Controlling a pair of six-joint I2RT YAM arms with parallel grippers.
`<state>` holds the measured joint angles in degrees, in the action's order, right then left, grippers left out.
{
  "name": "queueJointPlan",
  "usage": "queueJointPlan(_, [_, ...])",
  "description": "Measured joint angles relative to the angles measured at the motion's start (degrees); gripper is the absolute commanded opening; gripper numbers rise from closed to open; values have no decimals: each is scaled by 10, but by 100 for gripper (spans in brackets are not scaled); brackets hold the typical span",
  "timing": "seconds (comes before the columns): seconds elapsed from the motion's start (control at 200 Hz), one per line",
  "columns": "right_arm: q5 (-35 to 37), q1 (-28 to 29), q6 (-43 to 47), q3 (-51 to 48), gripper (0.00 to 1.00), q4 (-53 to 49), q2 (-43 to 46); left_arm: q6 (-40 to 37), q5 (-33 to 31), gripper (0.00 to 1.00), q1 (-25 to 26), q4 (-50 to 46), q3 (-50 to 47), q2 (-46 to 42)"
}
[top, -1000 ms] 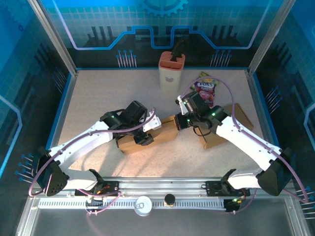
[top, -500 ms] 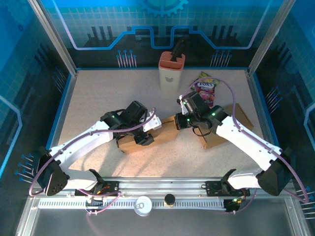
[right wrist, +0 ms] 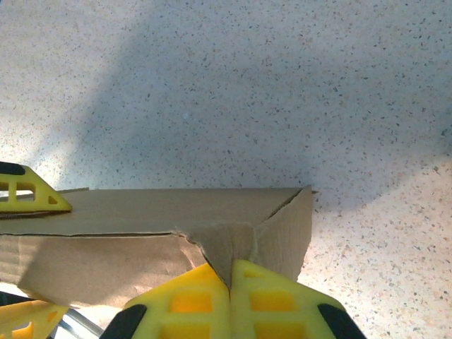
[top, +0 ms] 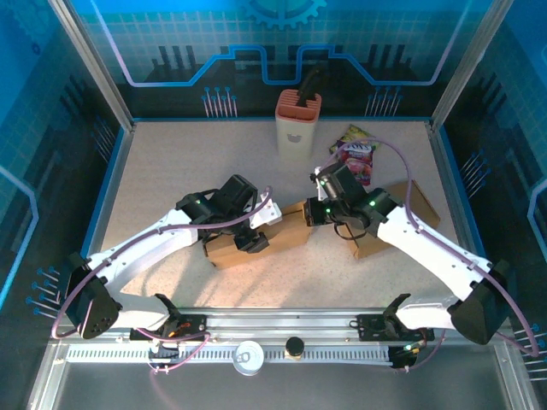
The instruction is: Fold the paper box
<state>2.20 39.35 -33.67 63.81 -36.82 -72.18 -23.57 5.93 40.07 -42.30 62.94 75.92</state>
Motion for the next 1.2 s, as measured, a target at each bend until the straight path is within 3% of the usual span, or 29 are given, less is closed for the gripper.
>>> queueJointPlan(0.525, [13, 2, 49, -122, 0, 146, 64, 18, 19, 59, -23, 2, 0, 7])
queueJointPlan(0.865, [121, 62, 68, -168, 0, 205, 85, 47, 11, 64, -28, 2, -2, 2])
queueJointPlan(1.201, [165, 90, 70, -170, 0, 206, 78, 99, 15, 69, -39, 50, -49, -101])
